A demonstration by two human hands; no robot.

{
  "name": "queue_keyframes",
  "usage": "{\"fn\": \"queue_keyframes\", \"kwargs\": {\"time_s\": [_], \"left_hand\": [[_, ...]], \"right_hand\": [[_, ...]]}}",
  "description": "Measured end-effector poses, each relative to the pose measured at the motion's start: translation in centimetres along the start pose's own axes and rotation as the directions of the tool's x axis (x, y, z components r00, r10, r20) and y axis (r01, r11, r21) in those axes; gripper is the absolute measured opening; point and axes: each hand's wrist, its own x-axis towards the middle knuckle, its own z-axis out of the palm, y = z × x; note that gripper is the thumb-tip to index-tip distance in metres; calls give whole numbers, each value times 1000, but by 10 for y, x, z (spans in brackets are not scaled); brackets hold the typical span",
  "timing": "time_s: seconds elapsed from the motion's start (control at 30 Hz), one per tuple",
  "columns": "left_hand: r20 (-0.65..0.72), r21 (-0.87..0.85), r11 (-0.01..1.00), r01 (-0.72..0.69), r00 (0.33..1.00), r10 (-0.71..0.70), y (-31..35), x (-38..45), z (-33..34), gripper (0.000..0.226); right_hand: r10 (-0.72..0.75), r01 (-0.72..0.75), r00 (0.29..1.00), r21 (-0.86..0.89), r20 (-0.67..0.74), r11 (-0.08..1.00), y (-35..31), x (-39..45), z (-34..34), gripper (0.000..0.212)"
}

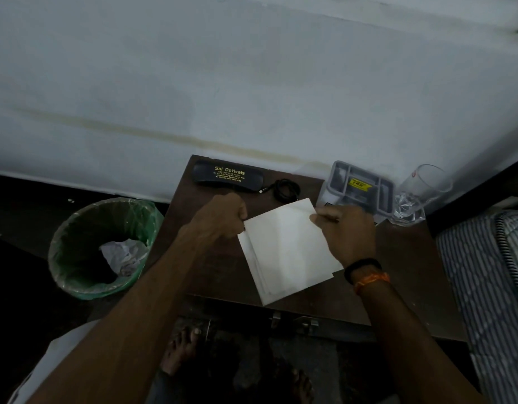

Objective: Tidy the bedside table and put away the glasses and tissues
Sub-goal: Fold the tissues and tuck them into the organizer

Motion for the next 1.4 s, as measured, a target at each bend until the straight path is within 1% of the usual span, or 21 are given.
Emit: {"fn": "queue_keyframes", "kwargs": {"time_s": [0.07, 0.1, 0.17, 0.23, 0.3, 0.37, 0.47, 0.57, 0.63, 0.7, 0.73, 0.83, 0.9, 1.03, 1.1, 1.17, 1.2, 1.27, 1.33, 1.4], "left_hand": [[36, 5, 1000, -2, 999, 2, 4, -2, -1, 28], [52, 8, 1000, -1, 999, 1, 6, -3, -1, 30], [70, -15, 1000, -5, 998, 6, 10, -4, -1, 38], [97, -147, 989, 0, 995, 15, 16, -5, -1, 47], [118, -337, 941, 28, 993, 13, 22, -7, -3, 53], [110, -534, 843, 71, 994, -15, 26, -9, -4, 56], [106, -753, 648, 113, 993, -50, 31, -11, -5, 45], [178, -862, 475, 175, 983, -41, 35, -13, -5, 40], [212, -879, 433, 199, 977, -18, 36, -15, -3, 39], [208, -880, 436, 186, 978, 3, 36, -17, -2, 37], [183, -882, 444, 157, 983, 16, 37, -17, -1, 37], [73, -886, 462, 41, 996, 52, 38, -16, -3, 36], [11, -876, 482, -21, 998, 64, 40, -17, -6, 34], [-87, -861, 493, -128, 991, 106, 43, -21, -10, 28], [-141, -856, 484, -183, 982, 122, 43, -23, -10, 31], [-188, -850, 476, -226, 974, 127, 43, -24, -9, 36], [-205, -839, 487, -244, 970, 133, 43, -23, -8, 37], [-205, -792, 558, -247, 969, 138, 40, -20, -3, 33], [-139, -710, 678, -189, 982, 128, 34, -17, 5, 30], [-36, -611, 784, -109, 993, 111, 30, -14, 13, 40]], "right_hand": [[82, -87, 996, 167, 34, 982, 2, 3, -4, 13], [133, -145, 989, 223, 68, 964, 4, 6, -4, 9], [208, -240, 968, 272, 141, 932, 9, 10, -5, 9], [267, -320, 944, 343, 193, 883, 12, 13, -5, 11], [300, -379, 923, 434, 242, 817, 13, 14, -7, 11], [314, -421, 906, 521, 284, 742, 13, 14, -9, 11], [335, -456, 890, 586, 309, 670, 12, 15, -10, 14], [352, -507, 862, 635, 366, 583, 10, 16, -9, 22], [357, -528, 849, 652, 389, 545, 9, 17, -7, 25], [360, -529, 847, 680, 390, 508, 8, 18, -5, 26], [347, -522, 852, 700, 393, 488, 7, 18, -4, 26], [234, -496, 868, 761, 437, 418, 6, 18, -3, 30], [156, -474, 879, 793, 450, 382, 5, 20, -4, 37], [60, -343, 935, 849, 349, 403, -2, 20, -2, 47], [22, -279, 956, 883, 292, 377, -4, 18, -1, 48], [8, -245, 966, 907, 258, 343, -4, 17, 0, 46], [11, -241, 967, 904, 253, 352, -4, 17, 1, 45], [27, -251, 964, 869, 265, 426, -1, 16, 4, 42], [43, -290, 948, 803, 314, 520, 2, 13, 8, 43], [42, -331, 925, 747, 378, 577, 5, 10, 12, 52]]}}
